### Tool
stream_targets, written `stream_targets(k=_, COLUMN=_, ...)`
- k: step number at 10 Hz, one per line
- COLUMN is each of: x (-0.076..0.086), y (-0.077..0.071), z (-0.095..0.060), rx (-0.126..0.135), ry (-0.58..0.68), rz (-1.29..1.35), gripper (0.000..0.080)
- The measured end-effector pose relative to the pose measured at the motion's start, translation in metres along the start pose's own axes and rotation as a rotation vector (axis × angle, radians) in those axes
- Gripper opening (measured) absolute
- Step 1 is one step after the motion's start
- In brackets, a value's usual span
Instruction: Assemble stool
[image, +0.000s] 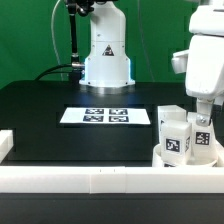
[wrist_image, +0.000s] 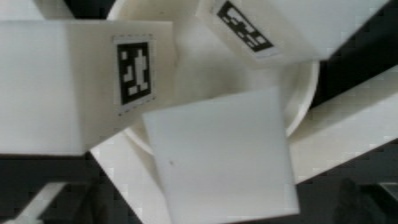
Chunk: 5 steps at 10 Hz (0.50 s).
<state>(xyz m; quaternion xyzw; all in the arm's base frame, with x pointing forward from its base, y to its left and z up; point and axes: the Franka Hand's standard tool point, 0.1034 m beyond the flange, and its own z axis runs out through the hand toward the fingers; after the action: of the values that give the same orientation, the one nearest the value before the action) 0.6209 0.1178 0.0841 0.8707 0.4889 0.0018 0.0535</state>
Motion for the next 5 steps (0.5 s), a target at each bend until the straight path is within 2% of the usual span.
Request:
stream_targets(k=4, x=-0.0022, y=-0.0020, z=0.0071, rx=0.006, ry=-0.009, rz=0.014, gripper=0.0649)
stream_targets(k=5, x=-0.0024, y=-0.0019, z=0.0071, rx=0.006, ry=-0.010, rz=0.017, gripper=0.0613)
